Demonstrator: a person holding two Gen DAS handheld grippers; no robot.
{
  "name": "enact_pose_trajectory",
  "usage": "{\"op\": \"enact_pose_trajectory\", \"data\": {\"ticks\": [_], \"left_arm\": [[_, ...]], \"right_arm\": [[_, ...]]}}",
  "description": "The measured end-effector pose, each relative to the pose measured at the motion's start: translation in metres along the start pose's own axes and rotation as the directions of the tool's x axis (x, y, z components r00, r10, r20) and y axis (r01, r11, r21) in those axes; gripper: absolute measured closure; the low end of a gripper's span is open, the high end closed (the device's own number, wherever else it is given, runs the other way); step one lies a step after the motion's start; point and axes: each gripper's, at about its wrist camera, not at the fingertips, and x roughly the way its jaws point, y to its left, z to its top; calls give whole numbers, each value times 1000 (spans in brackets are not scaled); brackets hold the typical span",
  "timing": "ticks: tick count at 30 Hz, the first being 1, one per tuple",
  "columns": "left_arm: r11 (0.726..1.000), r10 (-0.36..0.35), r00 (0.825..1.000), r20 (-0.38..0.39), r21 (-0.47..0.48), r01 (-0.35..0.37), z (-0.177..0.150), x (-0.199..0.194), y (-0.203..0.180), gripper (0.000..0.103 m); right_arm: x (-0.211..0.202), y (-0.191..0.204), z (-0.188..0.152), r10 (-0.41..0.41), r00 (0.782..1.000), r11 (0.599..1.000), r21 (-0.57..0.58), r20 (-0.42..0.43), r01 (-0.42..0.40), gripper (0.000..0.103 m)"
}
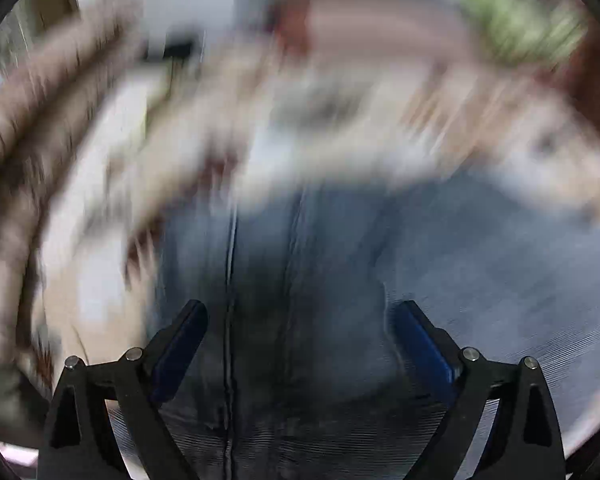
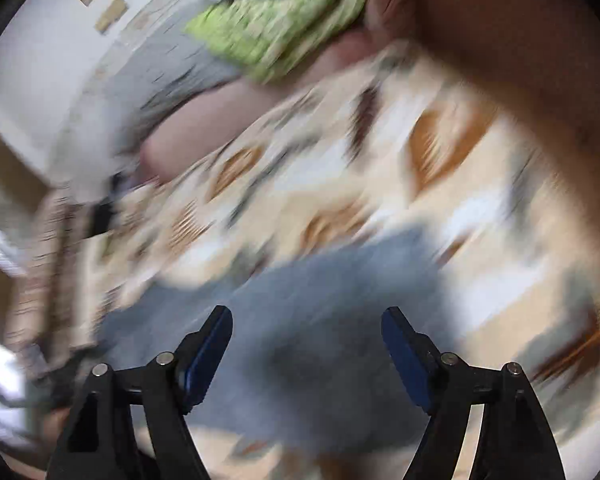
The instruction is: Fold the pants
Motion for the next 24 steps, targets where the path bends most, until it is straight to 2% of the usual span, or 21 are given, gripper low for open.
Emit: {"op": "enact_pose_trajectory", "data": {"ticks": [1, 2, 3, 4, 5, 7, 8, 9, 10, 12, 13, 14, 15, 17, 19, 20, 21, 22, 23, 24], "left_arm": [[999, -16, 999, 37, -41, 18, -1, -4, 7, 4], [999, 16, 999, 29, -37, -15, 1, -11, 9, 4], [999, 35, 999, 26, -26, -34, 5, -22, 8, 4], [999, 39, 997, 61, -27, -37, 8, -34, 8, 4], [999, 25, 993, 118, -24, -22, 11, -49, 7, 4], [1000, -4, 971, 238, -6, 6, 17, -78, 5, 4], [1000, 12, 964, 266, -8, -11, 19, -83, 5, 4], [999, 44, 964, 263, -4, -45, 21, -80, 4, 4], [997, 70, 973, 220, 6, -74, 20, -68, 4, 4], [991, 133, 989, 69, 8, -134, 11, -30, 9, 4], [994, 106, 994, 16, -22, -106, 2, -11, 17, 2], [995, 53, 997, 56, -83, -48, -4, -9, 27, 2], [993, 26, 998, 64, -113, -19, -6, -8, 34, 1], [996, 32, 997, 64, -91, -26, -4, -11, 32, 1], [995, 24, 996, 80, -96, -16, -9, -10, 34, 0], [995, 19, 996, 86, -97, -10, -9, -10, 33, 0], [996, 15, 996, 90, -92, -6, -8, -9, 32, 0], [996, 10, 996, 92, -88, -2, -6, -7, 33, 0], [996, 6, 995, 95, -89, 2, -7, -7, 34, 0], [996, 6, 995, 98, -89, 3, -8, -8, 35, 0]], "right_arm": [[18, -13, -7, -51, 996, 998, 28, -72, 54, 23], [13, -16, -10, -58, 998, 998, 15, -23, 58, 33], [7, -11, -8, -69, 997, 997, 16, -23, 69, 33], [-1, 0, -2, -131, 991, 991, 9, -30, 131, 33], [-9, 14, 5, -152, 988, 988, -21, -1, 152, 32], [-20, 63, 24, -122, 990, 982, -138, 71, 131, 32], [-16, 93, 34, -87, 994, 974, -204, 73, 100, 32], [-4, 125, 42, -39, 998, 959, -278, 47, 51, 32], [9, 149, 47, -11, 1000, 942, -334, 22, 18, 32], [60, 212, 60, 15, 999, 886, -463, -47, -35, 32], [84, 231, 62, 18, 997, 873, -484, -75, -52, 32], [110, 250, 65, 19, 994, 865, -497, -107, -69, 32], [136, 268, 70, 15, 991, 852, -517, -134, -82, 32], [185, 288, 75, -24, 987, 819, -569, -159, -72, 32], [234, 301, 72, -113, 967, 801, -596, -230, -48, 32], [251, 302, 66, -159, 947, 794, -606, -279, -45, 44], [259, 303, 61, -183, 936, 780, -624, -302, -48, 61], [256, 311, 57, -195, 945, 744, -668, -265, -34, 72], [248, 319, 55, -201, 953, 717, -697, -227, -15, 90], [240, 327, 56, -213, 964, 693, -720, -158, 36, 97]]}}
